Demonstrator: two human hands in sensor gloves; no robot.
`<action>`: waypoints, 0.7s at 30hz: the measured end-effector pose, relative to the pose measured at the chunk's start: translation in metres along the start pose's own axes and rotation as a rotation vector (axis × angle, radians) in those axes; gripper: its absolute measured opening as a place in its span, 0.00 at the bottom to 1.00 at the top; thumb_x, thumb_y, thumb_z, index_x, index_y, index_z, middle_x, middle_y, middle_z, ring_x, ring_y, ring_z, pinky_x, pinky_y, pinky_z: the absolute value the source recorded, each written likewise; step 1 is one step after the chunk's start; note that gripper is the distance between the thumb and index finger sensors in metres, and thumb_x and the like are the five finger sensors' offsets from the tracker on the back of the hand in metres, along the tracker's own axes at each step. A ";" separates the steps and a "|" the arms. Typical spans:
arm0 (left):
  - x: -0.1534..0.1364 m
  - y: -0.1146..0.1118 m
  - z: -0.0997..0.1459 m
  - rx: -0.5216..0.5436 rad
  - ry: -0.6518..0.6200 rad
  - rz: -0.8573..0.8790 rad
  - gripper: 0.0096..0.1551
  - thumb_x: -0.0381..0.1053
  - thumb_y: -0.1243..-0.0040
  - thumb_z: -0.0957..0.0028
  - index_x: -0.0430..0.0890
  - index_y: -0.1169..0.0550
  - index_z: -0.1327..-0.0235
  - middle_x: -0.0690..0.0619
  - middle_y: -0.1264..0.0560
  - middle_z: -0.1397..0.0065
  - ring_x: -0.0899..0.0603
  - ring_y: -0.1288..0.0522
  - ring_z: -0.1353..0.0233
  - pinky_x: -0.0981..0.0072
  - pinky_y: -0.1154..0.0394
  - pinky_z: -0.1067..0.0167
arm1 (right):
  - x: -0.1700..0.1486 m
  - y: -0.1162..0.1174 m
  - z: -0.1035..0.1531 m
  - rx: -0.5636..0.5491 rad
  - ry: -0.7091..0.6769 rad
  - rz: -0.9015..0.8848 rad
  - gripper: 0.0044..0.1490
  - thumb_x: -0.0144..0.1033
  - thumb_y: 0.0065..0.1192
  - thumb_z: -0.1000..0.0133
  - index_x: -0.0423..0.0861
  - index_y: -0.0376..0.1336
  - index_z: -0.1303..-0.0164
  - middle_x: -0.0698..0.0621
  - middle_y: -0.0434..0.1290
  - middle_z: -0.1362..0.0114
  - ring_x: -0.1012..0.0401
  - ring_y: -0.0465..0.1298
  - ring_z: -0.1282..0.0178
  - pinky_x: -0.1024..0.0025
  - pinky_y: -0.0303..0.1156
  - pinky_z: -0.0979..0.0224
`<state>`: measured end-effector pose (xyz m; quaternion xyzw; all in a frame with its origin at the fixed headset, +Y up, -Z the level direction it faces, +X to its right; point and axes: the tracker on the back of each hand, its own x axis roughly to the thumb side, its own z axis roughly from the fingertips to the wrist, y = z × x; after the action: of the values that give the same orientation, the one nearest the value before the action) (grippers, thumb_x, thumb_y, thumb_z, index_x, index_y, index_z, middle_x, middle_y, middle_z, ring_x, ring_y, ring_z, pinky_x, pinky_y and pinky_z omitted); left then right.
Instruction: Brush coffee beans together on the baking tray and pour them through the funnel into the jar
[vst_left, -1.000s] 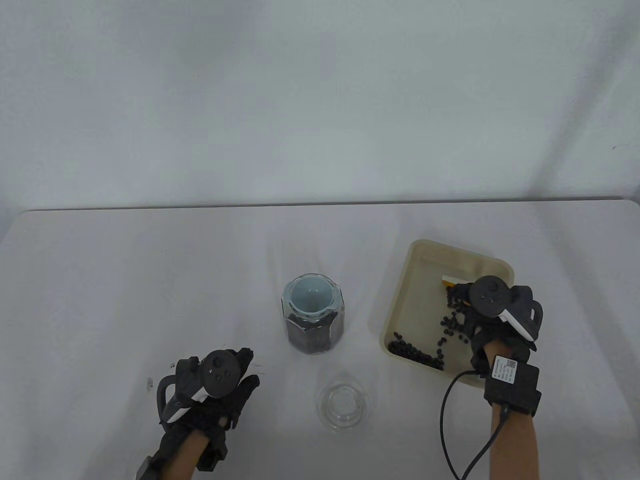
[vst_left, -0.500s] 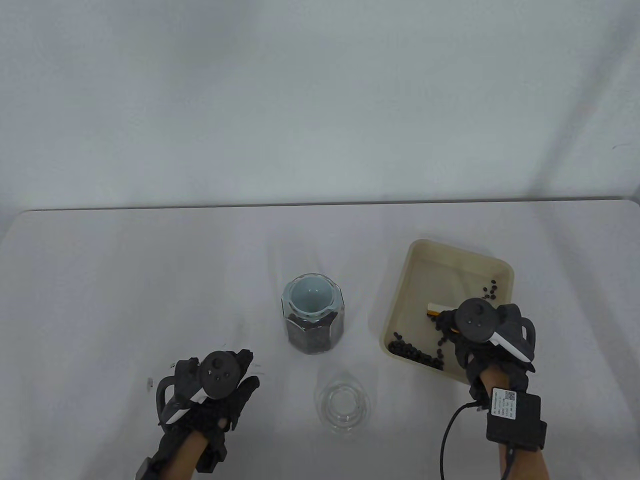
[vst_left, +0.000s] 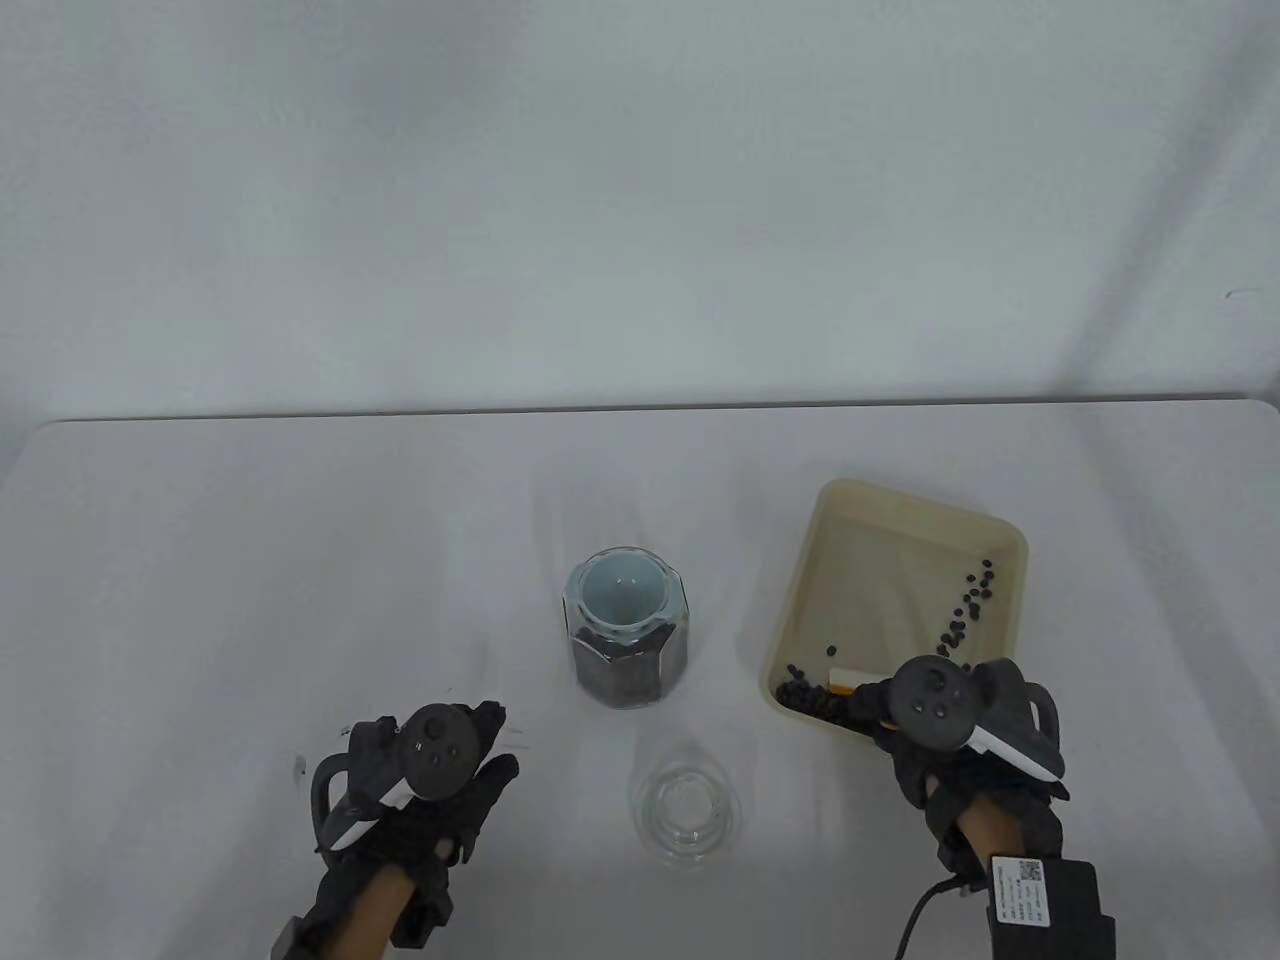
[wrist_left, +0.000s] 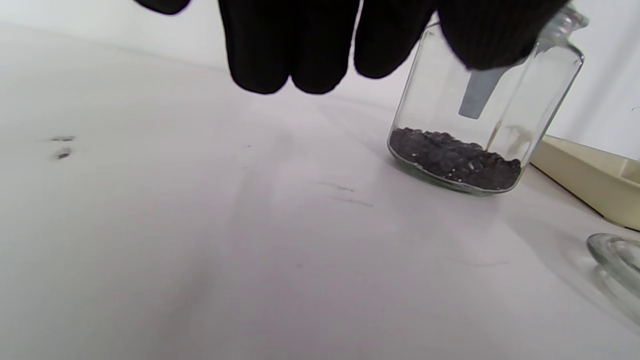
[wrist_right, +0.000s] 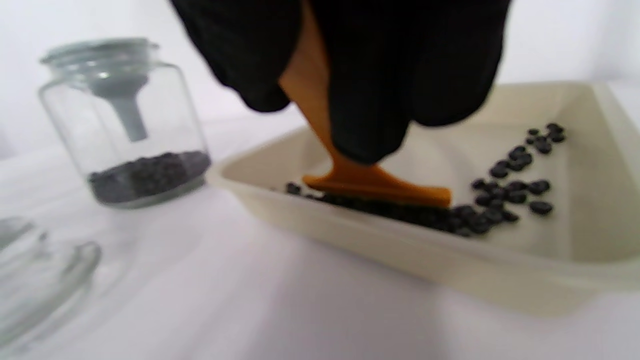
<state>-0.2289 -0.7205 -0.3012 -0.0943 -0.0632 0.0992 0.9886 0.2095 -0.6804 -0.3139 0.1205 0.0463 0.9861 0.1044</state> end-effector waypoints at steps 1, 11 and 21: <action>0.000 0.000 0.000 0.000 0.001 0.000 0.39 0.68 0.47 0.51 0.57 0.33 0.25 0.50 0.31 0.21 0.39 0.28 0.21 0.28 0.44 0.26 | 0.002 -0.001 0.002 0.007 -0.004 0.000 0.27 0.34 0.70 0.54 0.52 0.74 0.43 0.40 0.79 0.35 0.51 0.87 0.46 0.54 0.83 0.43; 0.000 0.001 0.001 -0.006 0.007 -0.002 0.39 0.68 0.47 0.51 0.57 0.33 0.25 0.50 0.31 0.21 0.39 0.28 0.21 0.27 0.44 0.26 | 0.004 -0.023 0.008 -0.055 0.010 0.014 0.26 0.33 0.68 0.52 0.52 0.73 0.42 0.39 0.78 0.35 0.51 0.86 0.46 0.52 0.81 0.42; -0.004 0.003 0.002 0.007 0.016 0.019 0.39 0.68 0.47 0.51 0.57 0.33 0.25 0.50 0.31 0.21 0.39 0.28 0.21 0.27 0.44 0.26 | -0.041 -0.063 -0.036 -0.215 0.166 0.020 0.27 0.32 0.67 0.51 0.51 0.71 0.40 0.39 0.76 0.32 0.50 0.84 0.43 0.50 0.79 0.40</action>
<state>-0.2335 -0.7182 -0.3007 -0.0922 -0.0538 0.1078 0.9884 0.2521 -0.6304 -0.3655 0.0272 -0.0525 0.9929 0.1028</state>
